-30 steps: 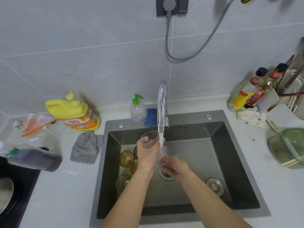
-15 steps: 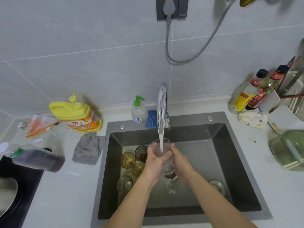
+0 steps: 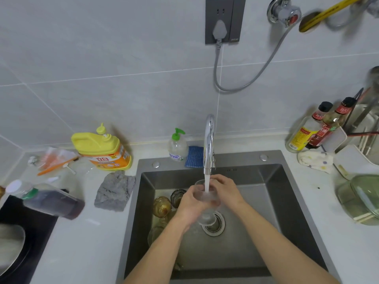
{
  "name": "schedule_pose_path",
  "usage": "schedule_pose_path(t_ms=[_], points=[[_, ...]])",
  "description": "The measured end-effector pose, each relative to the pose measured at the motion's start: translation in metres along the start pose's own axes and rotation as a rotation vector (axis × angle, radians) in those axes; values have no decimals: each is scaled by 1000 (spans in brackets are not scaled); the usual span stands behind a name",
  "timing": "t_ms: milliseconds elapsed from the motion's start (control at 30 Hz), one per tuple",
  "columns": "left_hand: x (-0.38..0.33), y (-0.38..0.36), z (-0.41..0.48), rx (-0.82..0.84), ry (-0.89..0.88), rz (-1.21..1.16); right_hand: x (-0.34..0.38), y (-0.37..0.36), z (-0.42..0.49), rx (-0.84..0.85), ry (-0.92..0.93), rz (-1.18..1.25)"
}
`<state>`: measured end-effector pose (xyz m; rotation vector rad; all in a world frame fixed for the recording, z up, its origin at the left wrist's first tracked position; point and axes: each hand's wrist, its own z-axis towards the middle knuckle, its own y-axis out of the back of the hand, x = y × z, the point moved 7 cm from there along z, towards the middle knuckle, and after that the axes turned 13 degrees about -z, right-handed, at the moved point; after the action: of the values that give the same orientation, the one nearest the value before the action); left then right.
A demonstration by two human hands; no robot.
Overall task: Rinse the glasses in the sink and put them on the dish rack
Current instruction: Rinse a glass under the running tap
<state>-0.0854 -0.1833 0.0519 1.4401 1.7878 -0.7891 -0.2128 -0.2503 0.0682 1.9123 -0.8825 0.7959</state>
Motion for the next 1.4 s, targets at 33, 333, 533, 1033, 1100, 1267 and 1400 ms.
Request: schedule_pose_path(t_ms=[33,333,533,1033,1100,1267,1400], points=[[2,0,-1,13,2,18,1,0,4,37,-4,-93],[21,6,-4,4,150,45,6,9,23,47,15,-305],[29,12,-5,66,240,-25,12,17,32,28,32,-335],[43,2,-14,45,439,-290,7,8,19,176,51,-202],[41,0,-14,30,424,-273,7,9,14,235,35,-193],[36,-7,-2,-25,328,-234,-6,10,-3,356,-37,-241],[11,-25,-9,-41,277,-244,-29,3,-16,406,-161,-70]])
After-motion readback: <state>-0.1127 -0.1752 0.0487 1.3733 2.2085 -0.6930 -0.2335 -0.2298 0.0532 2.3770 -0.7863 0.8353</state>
